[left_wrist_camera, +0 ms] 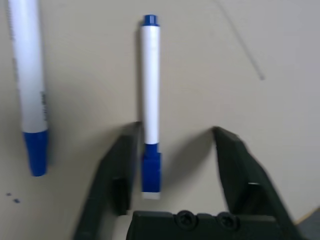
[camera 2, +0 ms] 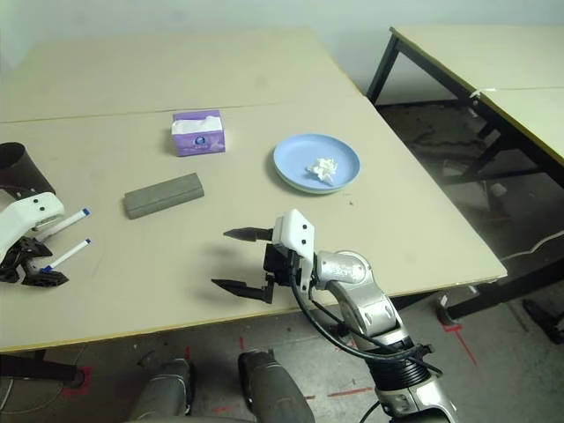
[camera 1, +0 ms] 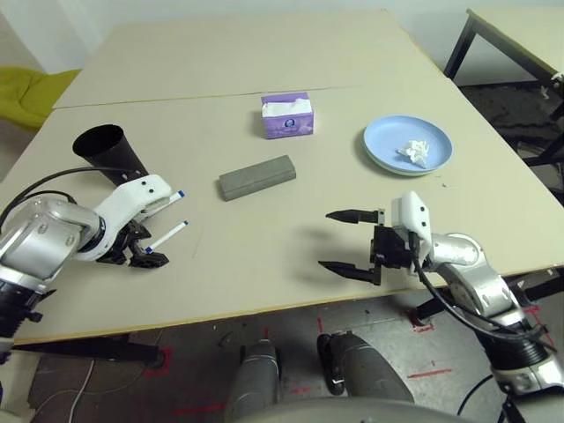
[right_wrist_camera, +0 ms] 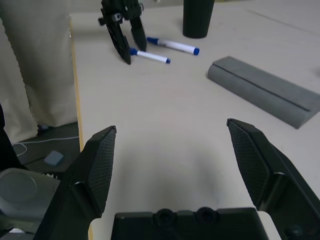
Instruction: Organize and tidy the items on the table.
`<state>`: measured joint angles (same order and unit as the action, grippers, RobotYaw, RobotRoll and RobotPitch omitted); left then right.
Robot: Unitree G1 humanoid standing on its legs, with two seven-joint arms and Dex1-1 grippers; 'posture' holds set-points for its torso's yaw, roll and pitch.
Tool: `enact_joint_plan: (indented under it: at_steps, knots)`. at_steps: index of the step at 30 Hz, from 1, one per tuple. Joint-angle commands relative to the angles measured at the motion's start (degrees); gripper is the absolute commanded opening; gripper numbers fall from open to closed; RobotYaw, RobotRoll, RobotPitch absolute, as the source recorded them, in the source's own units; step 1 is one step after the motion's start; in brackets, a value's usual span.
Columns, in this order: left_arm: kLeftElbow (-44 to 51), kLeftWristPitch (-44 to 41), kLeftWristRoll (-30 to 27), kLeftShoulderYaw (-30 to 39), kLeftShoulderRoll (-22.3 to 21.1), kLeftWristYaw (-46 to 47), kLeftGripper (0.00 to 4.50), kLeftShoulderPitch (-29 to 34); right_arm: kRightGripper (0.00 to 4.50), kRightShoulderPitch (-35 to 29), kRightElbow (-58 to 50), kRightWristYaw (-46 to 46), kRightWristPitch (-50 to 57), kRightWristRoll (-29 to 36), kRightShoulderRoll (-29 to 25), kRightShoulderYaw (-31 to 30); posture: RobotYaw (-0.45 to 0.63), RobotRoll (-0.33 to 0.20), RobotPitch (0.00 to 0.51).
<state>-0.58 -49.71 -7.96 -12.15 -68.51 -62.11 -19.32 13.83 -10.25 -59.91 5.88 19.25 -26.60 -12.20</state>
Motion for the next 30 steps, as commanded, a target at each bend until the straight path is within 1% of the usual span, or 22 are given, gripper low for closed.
enact_joint_plan:
  at_steps: [1, 6, 8, 11, 14, 17, 19, 21, 23, 24, 25, 26, 28, 30]
  knots:
    - [-2.06, 0.07, 1.01, -0.43, 1.05, 0.66, 1.61, 1.0, 4.5, 0.44, -1.18, 0.42, 0.87, -0.28, -0.1, -0.62, -0.17, 0.0, 0.133]
    - [-1.62, 1.18, 0.69, 0.19, 0.24, -0.49, 0.02, 1.15, 4.5, 0.53, -0.63, 0.22, 0.62, -0.66, -0.23, -1.0, -0.16, 0.0, 0.137]
    - [-0.71, 2.62, 0.08, 1.06, -0.6, -1.76, 0.02, 1.19, 4.5, 0.55, -0.43, 0.13, 0.59, -0.64, -0.17, -1.1, -0.15, 0.0, 0.141]
    - [2.36, 4.38, -3.64, 5.54, -3.19, -5.9, 0.02, 2.64, 4.5, 0.58, -0.08, 0.01, 0.51, -0.49, -0.03, -1.22, -0.13, 0.0, 0.144]
    - [4.99, 6.55, -7.74, 12.84, -6.02, -9.65, 0.02, 6.14, 4.5, 0.74, 0.47, -0.25, 0.52, 0.06, 0.13, -0.94, -0.12, 0.0, 0.147]
    - [6.62, 5.41, -12.94, 23.59, -6.42, -11.96, 0.02, 9.42, 4.5, 1.32, 1.79, -0.38, 0.64, 1.52, 0.91, 0.1, -0.08, 0.0, 0.15]
    - [7.69, 3.65, -16.1, 30.89, -5.05, -11.67, 0.02, 10.43, 4.5, 1.97, 2.88, 0.36, 1.28, 3.07, 2.05, 1.33, -0.07, 0.0, 0.153]
    - [9.22, -0.35, -20.01, 37.55, -2.42, -9.2, 0.02, 9.49, 4.5, 2.54, 3.72, 1.82, 2.31, 4.32, 3.28, 2.58, -0.06, 0.0, 0.153]
    - [11.67, -4.06, -22.81, 43.9, 1.52, -3.6, 0.02, 7.24, 4.5, 3.15, 4.77, 4.37, 3.41, 4.45, 4.61, 3.84, -0.04, 0.0, 0.156]
    - [12.91, -5.58, -23.64, 46.58, 3.33, -0.8, 0.02, 6.55, 4.5, 3.44, 5.3, 5.74, 3.74, 4.17, 5.24, 4.35, -0.04, 0.0, 0.156]
    - [14.26, -6.65, -24.03, 49.15, 5.27, 2.25, 0.02, 6.03, 4.5, 3.68, 5.77, 7.06, 4.23, 4.12, 5.88, 4.84, -0.01, 0.0, 0.157]
    - [15.28, -7.4, -24.38, 50.71, 6.47, 4.32, 0.02, 5.89, 4.5, 3.81, 6.03, 7.81, 4.57, 4.08, 6.29, 5.17, -0.01, 0.0, 0.156]
    - [17.12, -8.55, -24.82, 54.2, 9.13, 9.42, 0.02, 5.1, 4.5, 4.12, 6.89, 10.15, 5.09, 2.82, 6.9, 5.55, 0.01, 0.0, 0.155]
    - [18.49, -9.06, -24.37, 58.08, 11.7, 15.38, 0.02, 3.76, 4.5, 4.39, 8.56, 11.69, 4.33, 0.1, 6.44, 4.78, 0.03, 0.0, 0.153]
